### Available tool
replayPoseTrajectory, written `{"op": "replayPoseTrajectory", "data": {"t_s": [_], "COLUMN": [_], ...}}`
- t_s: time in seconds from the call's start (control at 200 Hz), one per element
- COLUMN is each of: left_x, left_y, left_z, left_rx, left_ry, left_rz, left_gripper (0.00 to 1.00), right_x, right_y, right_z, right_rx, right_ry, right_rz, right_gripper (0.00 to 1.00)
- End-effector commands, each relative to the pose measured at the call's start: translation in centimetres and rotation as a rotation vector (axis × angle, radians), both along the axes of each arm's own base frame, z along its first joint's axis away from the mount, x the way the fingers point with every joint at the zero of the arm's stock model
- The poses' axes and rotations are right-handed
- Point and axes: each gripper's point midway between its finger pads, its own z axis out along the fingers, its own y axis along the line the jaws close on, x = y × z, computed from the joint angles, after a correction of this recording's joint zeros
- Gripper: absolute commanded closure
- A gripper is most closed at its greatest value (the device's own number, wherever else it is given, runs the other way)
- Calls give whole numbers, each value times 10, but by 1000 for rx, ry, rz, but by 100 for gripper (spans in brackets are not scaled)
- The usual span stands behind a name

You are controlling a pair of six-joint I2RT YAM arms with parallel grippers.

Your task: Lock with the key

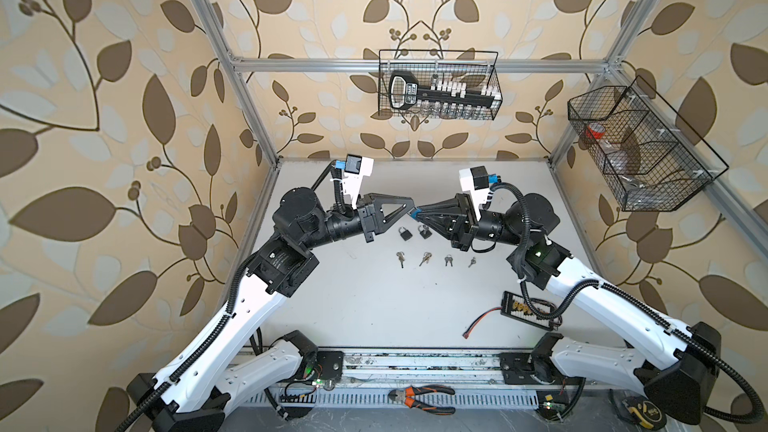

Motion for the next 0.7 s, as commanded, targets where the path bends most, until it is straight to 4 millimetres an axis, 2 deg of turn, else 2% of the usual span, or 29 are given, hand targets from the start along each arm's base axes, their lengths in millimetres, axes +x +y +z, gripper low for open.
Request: {"op": "replayPoseTrajectory", "data": {"t_s": [0.0,0.23,0.425,0.695], "left_x": [-17,-24,-22,-24], "left_y": [-1,-5,-7,-10], "left_z": [23,30,24,11], "left_rx": [1,-9,-12,-18], "left_ry": [-131,-149,-116,-84], "left_rz": [-64,-120,-131,-137], "left_gripper": [100,100,100,100], "right_x": [-27,-42,-34,-26], "right_y": [-1,-5,-3,-3], "right_z": [17,39,38,47], "right_rx": [7,34,42,77], "right_ry": [41,32,38,37], "right_rz": [155,228,198,155], "right_gripper": [100,100,100,100]}}
